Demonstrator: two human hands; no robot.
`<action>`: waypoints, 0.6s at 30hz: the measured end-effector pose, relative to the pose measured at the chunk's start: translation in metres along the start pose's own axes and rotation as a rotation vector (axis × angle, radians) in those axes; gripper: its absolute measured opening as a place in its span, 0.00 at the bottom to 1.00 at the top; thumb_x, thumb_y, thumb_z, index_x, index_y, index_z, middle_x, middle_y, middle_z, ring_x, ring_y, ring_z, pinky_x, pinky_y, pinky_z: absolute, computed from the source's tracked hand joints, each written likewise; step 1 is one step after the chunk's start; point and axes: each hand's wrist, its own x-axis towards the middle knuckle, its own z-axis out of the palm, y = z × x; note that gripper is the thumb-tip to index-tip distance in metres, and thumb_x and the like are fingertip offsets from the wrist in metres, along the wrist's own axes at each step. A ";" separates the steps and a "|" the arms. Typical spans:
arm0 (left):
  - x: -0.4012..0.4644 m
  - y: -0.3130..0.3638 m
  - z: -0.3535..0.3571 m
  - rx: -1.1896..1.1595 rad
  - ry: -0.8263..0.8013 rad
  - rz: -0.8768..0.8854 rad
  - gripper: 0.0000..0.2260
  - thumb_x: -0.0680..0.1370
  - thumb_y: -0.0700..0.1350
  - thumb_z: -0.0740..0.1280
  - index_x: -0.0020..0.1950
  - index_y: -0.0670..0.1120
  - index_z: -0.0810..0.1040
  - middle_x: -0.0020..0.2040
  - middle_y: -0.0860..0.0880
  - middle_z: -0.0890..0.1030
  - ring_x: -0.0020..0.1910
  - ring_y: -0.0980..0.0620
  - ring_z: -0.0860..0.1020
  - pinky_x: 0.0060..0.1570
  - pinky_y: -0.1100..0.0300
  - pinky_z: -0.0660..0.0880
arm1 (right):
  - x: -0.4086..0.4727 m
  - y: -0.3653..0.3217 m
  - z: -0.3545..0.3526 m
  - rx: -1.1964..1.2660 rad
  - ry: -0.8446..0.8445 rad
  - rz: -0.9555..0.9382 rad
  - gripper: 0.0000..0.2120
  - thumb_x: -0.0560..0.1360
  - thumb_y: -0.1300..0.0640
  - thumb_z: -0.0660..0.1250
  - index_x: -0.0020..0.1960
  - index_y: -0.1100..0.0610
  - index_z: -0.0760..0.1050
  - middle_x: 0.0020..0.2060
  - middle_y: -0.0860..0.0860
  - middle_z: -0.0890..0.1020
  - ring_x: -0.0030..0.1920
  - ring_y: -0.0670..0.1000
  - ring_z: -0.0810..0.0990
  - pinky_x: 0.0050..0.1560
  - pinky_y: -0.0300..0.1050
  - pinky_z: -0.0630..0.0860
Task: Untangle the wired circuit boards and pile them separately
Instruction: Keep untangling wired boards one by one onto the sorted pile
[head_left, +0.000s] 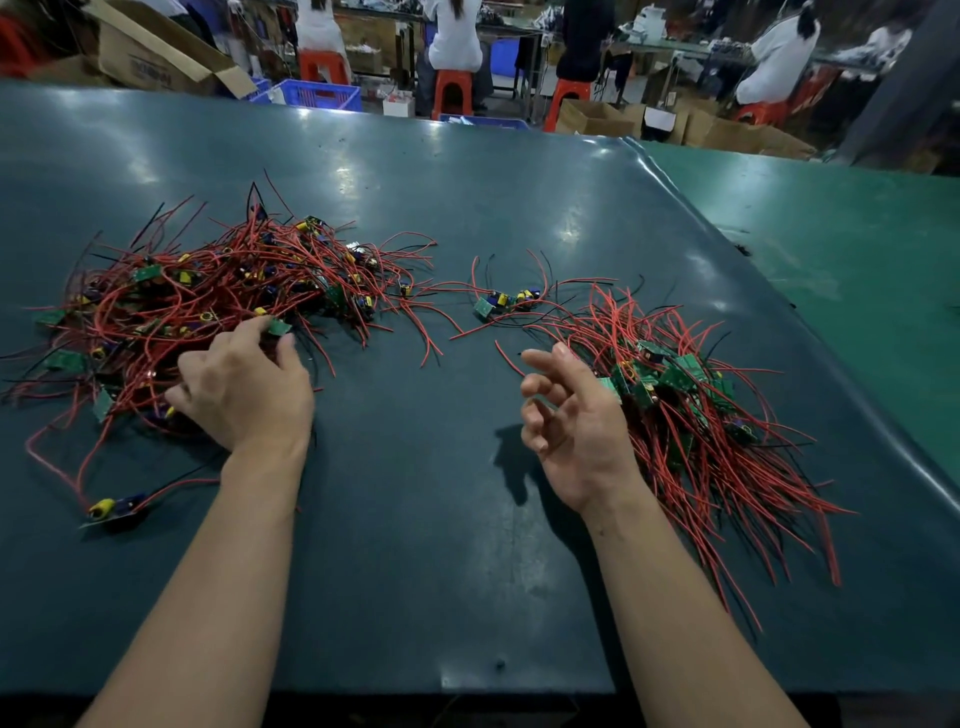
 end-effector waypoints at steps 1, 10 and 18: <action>-0.001 0.001 -0.002 -0.011 0.034 0.000 0.15 0.80 0.51 0.65 0.64 0.49 0.79 0.58 0.42 0.82 0.59 0.36 0.71 0.59 0.41 0.64 | 0.000 0.001 0.000 -0.006 -0.007 0.000 0.13 0.77 0.47 0.64 0.49 0.57 0.80 0.31 0.48 0.79 0.23 0.45 0.71 0.21 0.35 0.63; -0.047 0.035 -0.020 -0.400 0.301 0.869 0.10 0.78 0.44 0.68 0.58 0.48 0.83 0.54 0.50 0.83 0.49 0.43 0.77 0.51 0.47 0.69 | -0.001 0.010 0.009 -0.261 -0.112 -0.015 0.14 0.75 0.45 0.66 0.50 0.55 0.82 0.35 0.49 0.81 0.25 0.46 0.73 0.22 0.34 0.63; -0.074 0.052 -0.013 -0.576 -0.146 1.209 0.08 0.74 0.30 0.69 0.50 0.38 0.85 0.55 0.41 0.82 0.51 0.37 0.78 0.51 0.45 0.76 | -0.002 0.007 0.005 -0.169 -0.116 -0.139 0.06 0.73 0.54 0.70 0.46 0.55 0.83 0.40 0.51 0.83 0.31 0.47 0.77 0.22 0.37 0.69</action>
